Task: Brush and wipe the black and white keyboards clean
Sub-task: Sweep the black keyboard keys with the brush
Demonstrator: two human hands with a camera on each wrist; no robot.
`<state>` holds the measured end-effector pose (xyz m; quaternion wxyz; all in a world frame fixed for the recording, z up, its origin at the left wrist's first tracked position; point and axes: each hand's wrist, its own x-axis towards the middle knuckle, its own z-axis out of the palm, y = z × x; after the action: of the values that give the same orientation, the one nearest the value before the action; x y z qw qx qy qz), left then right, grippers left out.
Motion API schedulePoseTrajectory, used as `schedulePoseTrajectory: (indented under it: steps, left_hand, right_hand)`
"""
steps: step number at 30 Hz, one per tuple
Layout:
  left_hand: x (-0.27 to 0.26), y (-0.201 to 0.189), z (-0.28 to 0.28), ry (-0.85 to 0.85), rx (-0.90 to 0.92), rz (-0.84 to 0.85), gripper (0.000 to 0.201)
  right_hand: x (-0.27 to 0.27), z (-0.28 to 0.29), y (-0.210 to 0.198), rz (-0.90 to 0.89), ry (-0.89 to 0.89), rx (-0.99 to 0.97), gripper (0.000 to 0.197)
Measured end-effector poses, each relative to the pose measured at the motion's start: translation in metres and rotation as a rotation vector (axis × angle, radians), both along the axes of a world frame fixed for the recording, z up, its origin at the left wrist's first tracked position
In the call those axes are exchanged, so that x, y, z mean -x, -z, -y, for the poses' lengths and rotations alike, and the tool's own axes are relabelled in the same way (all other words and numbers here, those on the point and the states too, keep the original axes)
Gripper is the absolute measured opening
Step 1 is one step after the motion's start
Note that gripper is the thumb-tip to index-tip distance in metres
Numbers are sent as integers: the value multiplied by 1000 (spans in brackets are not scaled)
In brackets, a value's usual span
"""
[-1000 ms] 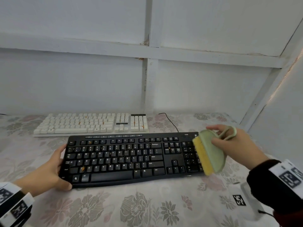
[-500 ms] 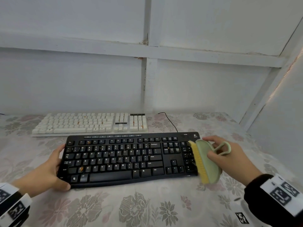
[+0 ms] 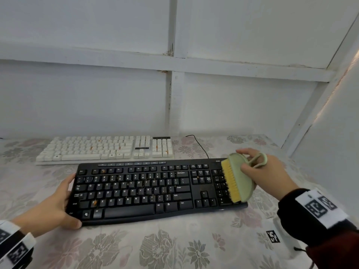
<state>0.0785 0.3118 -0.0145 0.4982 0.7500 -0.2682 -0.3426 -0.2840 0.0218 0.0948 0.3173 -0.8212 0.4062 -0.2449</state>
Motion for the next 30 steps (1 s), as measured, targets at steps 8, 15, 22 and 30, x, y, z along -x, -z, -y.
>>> schedulePoseTrajectory:
  steps: [8, 15, 22, 30]
  left_hand:
    - [5, -4, -2, 17, -11, 1, 132]
    - [6, -5, -1, 15, -15, 13, 132]
    - [10, -11, -2, 41, -13, 39, 129]
    - [7, -7, -4, 59, 7, 43, 125]
  right_hand:
    - [21, -21, -9, -93, -72, -51, 32]
    - [-23, -1, -15, 98, 20, 47, 38]
    - [-15, -10, 3, -52, -37, 19, 37]
    - [4, -18, -8, -59, -79, -8, 33]
